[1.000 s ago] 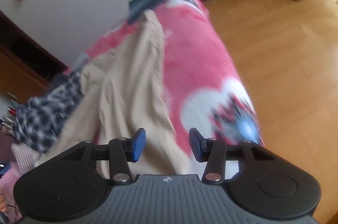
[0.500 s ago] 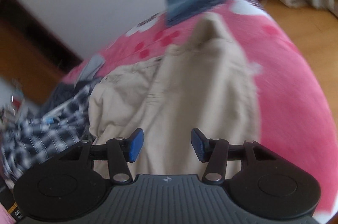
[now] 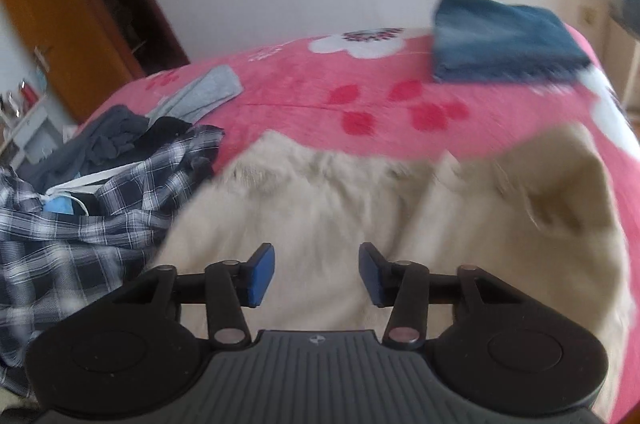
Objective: Fold clothes
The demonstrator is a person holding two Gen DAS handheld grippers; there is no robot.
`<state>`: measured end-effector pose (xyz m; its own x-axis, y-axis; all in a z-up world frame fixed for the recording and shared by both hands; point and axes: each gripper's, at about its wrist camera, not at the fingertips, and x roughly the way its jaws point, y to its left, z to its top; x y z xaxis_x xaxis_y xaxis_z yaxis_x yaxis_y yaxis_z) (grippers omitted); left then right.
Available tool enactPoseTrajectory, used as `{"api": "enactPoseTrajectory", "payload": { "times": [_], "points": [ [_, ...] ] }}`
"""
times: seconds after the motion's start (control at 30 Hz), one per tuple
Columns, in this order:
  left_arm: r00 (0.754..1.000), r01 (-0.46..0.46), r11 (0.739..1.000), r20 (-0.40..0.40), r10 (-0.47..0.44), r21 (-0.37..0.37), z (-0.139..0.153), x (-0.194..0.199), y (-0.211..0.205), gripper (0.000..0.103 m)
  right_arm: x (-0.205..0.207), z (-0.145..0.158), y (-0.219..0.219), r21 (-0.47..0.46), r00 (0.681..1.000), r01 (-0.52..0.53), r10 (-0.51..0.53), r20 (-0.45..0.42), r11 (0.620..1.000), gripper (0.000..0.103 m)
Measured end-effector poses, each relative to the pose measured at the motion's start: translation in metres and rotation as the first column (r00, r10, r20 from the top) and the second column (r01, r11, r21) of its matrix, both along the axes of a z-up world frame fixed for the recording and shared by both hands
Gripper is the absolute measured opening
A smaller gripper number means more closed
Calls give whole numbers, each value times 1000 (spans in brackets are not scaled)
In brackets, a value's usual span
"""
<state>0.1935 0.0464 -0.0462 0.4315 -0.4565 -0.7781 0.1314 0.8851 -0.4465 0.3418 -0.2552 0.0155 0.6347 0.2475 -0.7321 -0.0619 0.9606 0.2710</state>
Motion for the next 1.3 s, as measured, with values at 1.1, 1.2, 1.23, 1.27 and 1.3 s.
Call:
{"api": "enactPoseTrajectory", "payload": {
  "times": [1.1, 1.2, 1.23, 1.27, 1.3],
  "points": [
    [973, -23, 999, 229, 32, -44, 28, 22, 10, 41, 26, -31, -188, 30, 886, 462, -459, -68, 887, 59],
    [977, -41, 999, 212, 39, 4, 24, 53, -3, 49, 22, -21, -192, 45, 882, 469, -470, 37, 882, 71],
    [980, -50, 999, 194, 48, 4, 21, 63, -7, 49, 20, -20, -196, 57, 879, 471, -473, 52, 880, 75],
    [982, -58, 998, 179, 58, -3, 18, 72, -9, 49, 20, -23, -201, 66, 877, 476, -479, 42, 877, 76],
    [983, -63, 998, 170, 65, -13, 15, 81, -12, 49, 23, -28, -208, 67, 875, 482, -484, 10, 874, 77]
  ]
}}
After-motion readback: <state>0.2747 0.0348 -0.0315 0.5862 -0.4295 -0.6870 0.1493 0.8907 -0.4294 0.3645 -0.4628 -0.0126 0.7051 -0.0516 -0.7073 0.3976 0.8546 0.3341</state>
